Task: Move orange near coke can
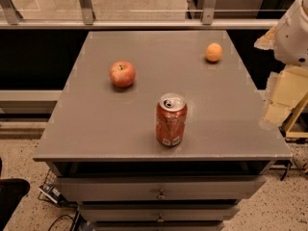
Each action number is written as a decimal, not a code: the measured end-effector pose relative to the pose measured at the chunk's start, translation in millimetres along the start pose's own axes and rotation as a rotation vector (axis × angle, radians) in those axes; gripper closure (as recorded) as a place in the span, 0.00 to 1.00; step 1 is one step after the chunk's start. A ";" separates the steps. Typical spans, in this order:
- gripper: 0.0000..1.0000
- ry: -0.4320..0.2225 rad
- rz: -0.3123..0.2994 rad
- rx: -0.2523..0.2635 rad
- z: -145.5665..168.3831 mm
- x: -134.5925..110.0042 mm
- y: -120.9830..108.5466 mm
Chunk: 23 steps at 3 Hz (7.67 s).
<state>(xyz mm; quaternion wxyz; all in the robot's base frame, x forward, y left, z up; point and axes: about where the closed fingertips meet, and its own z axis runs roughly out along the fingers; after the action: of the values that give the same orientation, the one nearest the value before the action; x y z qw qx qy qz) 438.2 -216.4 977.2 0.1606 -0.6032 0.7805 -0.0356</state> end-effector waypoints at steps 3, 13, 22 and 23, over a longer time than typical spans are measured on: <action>0.00 -0.257 0.154 0.121 22.1 -4.4 -85.3; 0.00 -0.996 0.504 0.230 182.7 -15.5 -295.3; 1.00 -1.064 0.505 0.128 198.2 -52.1 -292.4; 1.00 -1.051 0.467 0.127 162.4 -60.4 -282.5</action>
Offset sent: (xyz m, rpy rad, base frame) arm 0.0945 -0.0281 0.0017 0.3001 -0.1982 -0.1901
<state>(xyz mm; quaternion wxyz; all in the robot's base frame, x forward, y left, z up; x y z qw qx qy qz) 762.0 -212.6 906.5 0.5662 -0.3410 0.7045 0.2586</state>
